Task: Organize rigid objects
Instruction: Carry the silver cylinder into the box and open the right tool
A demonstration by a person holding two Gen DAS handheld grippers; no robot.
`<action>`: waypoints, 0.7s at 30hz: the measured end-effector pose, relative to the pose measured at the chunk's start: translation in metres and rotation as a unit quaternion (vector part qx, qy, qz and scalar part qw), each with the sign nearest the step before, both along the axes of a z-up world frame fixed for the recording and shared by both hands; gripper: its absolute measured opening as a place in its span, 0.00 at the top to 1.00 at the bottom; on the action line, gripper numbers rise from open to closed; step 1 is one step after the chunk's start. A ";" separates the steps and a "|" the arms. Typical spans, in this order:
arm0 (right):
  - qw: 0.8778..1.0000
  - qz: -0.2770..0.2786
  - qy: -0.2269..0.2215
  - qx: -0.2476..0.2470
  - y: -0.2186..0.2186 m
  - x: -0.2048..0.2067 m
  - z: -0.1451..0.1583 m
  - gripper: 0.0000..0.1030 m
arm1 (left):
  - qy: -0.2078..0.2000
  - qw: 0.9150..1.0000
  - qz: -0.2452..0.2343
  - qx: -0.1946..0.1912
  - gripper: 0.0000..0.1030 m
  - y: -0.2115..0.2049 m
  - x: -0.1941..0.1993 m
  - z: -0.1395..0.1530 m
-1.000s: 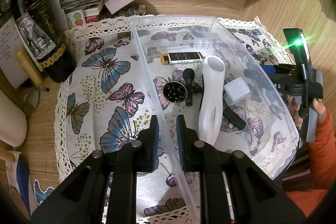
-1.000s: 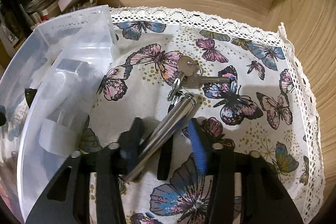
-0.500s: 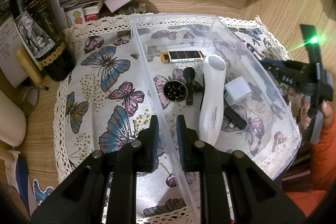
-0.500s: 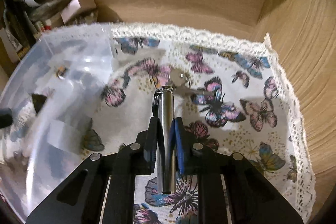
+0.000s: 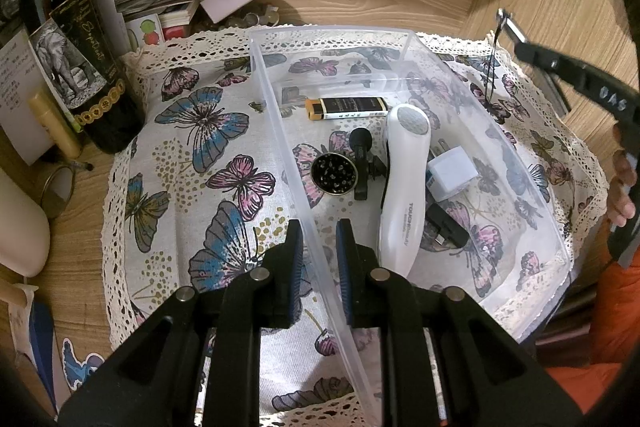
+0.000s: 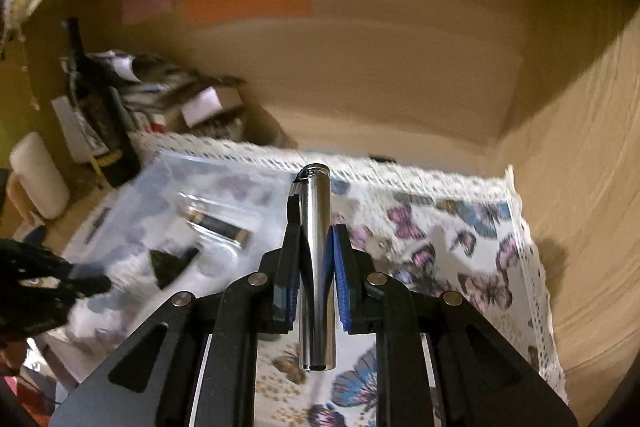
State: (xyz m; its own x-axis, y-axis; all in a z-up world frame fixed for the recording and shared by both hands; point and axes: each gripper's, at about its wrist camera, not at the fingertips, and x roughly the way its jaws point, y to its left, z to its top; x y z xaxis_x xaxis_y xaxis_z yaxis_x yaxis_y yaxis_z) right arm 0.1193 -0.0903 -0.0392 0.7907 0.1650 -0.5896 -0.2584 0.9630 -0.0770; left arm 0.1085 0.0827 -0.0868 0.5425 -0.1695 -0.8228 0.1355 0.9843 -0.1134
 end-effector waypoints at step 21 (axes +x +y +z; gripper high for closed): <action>0.991 0.116 0.063 -0.028 0.080 0.009 -0.030 0.86 | -0.002 1.000 -0.003 -0.002 0.84 0.000 -0.002 0.001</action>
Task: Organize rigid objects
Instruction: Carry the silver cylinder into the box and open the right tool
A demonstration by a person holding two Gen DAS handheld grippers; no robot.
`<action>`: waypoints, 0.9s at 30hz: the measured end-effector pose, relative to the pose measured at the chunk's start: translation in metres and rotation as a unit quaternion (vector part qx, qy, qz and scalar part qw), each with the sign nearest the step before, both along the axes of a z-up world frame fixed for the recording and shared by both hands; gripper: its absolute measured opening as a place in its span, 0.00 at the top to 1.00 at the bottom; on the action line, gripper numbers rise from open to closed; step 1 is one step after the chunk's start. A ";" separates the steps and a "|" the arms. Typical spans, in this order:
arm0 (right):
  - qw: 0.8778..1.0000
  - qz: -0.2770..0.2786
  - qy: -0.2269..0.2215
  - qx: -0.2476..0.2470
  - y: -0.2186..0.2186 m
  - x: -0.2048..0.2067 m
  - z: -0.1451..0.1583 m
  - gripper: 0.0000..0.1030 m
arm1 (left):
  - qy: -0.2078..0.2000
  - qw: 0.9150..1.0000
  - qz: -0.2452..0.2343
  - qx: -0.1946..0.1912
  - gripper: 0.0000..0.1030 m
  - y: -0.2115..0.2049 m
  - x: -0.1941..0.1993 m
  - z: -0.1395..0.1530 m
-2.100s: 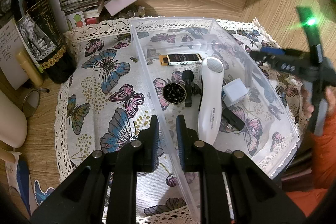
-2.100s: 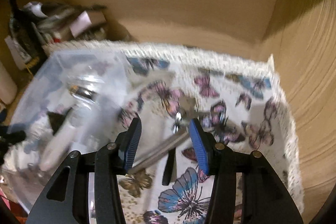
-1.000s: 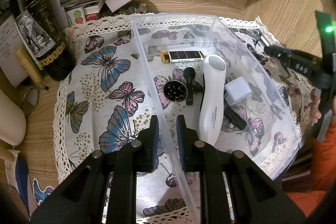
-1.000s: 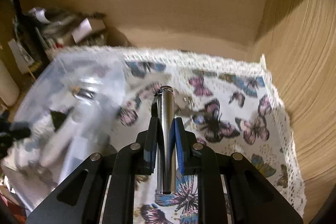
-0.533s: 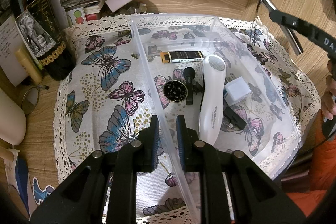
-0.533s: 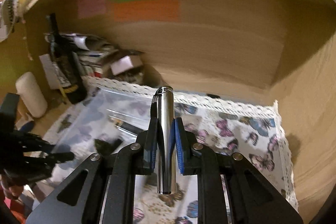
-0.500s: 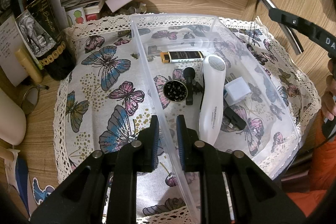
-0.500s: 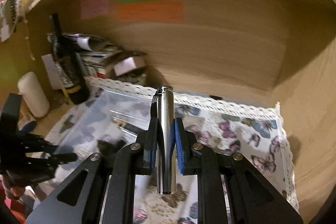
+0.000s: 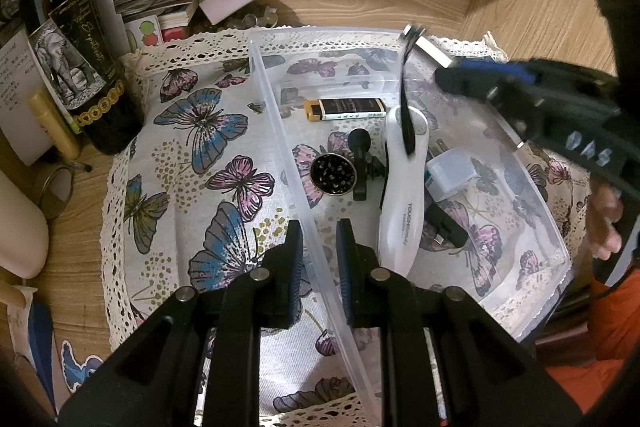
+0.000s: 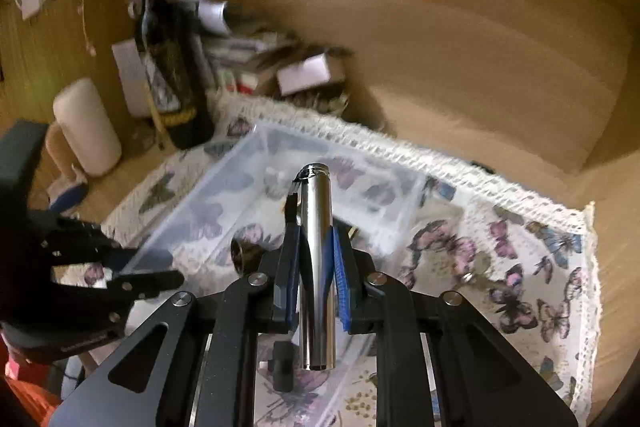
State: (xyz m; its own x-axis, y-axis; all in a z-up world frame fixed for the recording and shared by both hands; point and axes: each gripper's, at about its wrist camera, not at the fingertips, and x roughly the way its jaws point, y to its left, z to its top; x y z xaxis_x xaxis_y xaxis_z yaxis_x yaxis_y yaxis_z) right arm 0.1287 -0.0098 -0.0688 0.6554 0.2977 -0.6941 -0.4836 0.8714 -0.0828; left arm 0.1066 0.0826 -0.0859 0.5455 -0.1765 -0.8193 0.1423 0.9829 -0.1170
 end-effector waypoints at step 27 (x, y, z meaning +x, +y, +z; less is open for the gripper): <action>1.000 -0.020 0.009 0.009 -0.019 0.006 0.010 0.73 | 0.001 1.000 0.000 0.002 0.84 0.000 0.000 0.000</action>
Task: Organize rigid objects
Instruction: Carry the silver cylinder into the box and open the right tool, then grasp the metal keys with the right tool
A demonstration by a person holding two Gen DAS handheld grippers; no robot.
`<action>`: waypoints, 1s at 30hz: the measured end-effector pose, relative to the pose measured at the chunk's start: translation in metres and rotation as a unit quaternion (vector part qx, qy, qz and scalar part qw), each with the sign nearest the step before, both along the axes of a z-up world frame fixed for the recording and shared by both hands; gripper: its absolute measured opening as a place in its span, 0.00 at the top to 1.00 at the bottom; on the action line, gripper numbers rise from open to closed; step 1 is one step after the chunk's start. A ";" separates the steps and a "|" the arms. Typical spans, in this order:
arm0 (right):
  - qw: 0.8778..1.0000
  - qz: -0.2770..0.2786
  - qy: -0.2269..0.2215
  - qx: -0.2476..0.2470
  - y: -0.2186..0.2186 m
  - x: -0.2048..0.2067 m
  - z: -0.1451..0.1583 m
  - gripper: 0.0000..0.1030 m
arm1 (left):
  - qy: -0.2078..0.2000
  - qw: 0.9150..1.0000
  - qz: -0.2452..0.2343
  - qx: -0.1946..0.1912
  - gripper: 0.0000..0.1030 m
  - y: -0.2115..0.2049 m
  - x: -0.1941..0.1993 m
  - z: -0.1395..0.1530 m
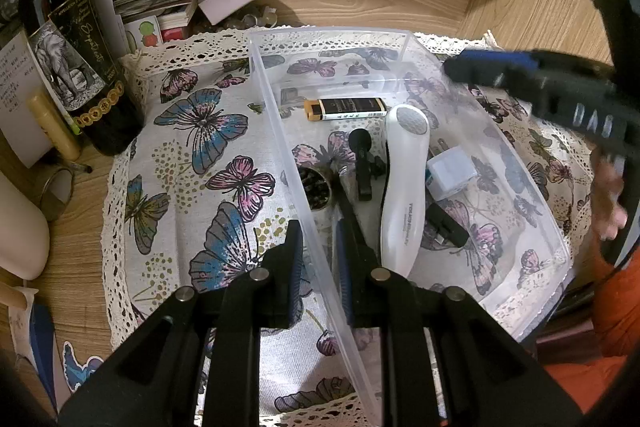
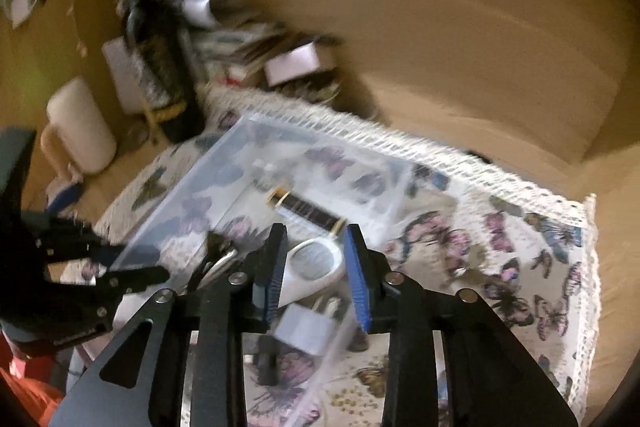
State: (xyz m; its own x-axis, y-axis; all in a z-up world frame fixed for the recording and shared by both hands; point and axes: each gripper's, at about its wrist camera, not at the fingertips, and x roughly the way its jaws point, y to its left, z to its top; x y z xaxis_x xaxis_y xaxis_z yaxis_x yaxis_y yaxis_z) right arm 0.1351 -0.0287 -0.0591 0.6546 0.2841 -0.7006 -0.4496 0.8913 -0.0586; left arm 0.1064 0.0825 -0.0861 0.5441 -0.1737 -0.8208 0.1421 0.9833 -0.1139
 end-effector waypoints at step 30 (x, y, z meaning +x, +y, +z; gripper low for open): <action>0.975 -0.202 0.092 -0.017 -0.118 0.094 -0.077 0.21 | 0.000 1.000 0.000 -0.001 0.83 0.000 0.000 0.001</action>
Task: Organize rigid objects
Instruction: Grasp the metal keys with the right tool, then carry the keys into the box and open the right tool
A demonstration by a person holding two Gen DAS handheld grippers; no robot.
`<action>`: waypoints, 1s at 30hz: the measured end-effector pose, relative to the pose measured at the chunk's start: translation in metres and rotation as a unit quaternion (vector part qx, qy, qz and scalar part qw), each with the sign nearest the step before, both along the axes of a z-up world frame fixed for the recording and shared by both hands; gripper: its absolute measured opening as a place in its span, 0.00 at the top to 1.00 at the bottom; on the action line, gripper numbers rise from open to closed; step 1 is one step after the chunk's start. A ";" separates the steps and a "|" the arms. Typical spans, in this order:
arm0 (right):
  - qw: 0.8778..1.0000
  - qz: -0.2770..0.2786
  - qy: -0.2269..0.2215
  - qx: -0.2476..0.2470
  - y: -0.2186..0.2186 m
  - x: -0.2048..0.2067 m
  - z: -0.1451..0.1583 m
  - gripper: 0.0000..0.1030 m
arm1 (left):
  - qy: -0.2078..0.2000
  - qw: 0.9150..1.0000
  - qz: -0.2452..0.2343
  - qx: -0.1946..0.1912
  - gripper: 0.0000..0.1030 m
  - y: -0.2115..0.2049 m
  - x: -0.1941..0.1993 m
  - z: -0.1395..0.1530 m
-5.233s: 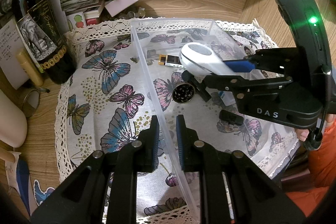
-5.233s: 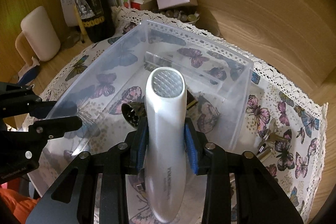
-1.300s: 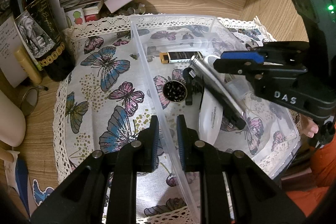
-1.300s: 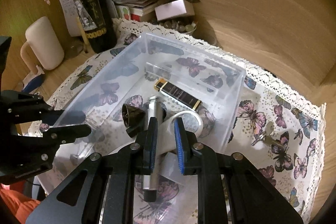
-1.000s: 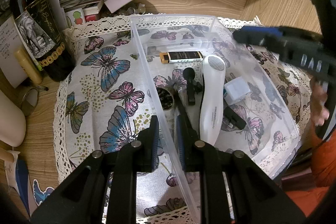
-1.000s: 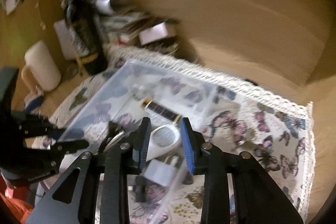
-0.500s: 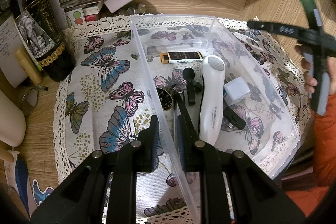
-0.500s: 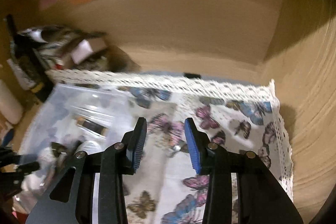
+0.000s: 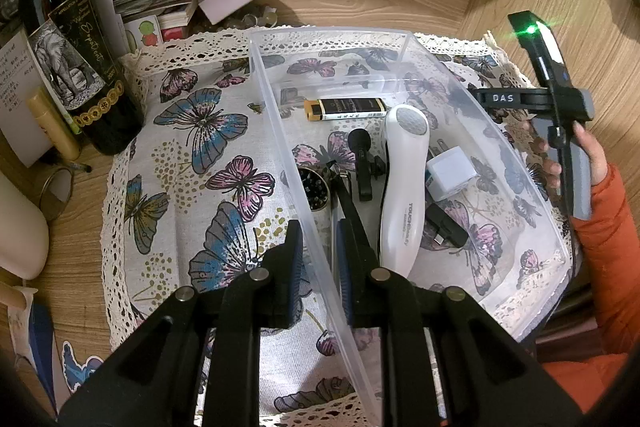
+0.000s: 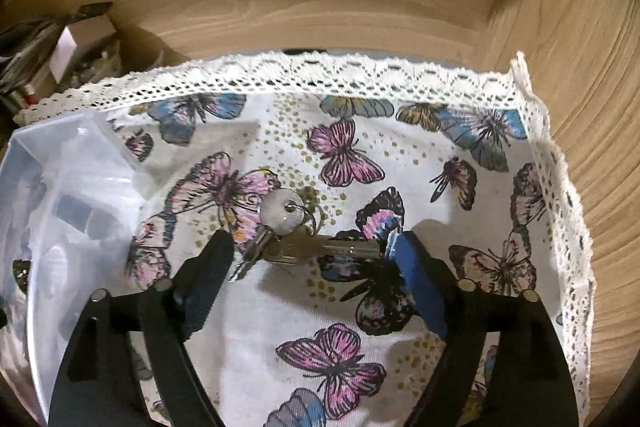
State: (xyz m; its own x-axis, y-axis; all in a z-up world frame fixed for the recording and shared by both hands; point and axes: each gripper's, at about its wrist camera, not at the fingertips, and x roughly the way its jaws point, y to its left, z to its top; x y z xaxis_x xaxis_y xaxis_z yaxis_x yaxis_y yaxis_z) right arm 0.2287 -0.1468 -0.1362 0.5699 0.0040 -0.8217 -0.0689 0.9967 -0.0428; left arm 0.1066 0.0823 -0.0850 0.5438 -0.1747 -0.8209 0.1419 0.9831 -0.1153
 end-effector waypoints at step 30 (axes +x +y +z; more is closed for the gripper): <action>0.994 0.060 -0.091 -0.001 0.034 -0.062 0.068 0.43 | 0.000 1.000 0.000 0.000 0.83 0.000 0.000 0.000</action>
State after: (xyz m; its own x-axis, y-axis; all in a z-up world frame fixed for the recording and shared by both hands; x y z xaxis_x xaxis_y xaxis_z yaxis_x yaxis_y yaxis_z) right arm 0.1670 -0.1130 -0.0684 0.7041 0.0800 -0.7056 -0.1791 0.9815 -0.0674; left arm 0.1067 0.0825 -0.0848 0.5433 -0.1753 -0.8210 0.1419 0.9831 -0.1160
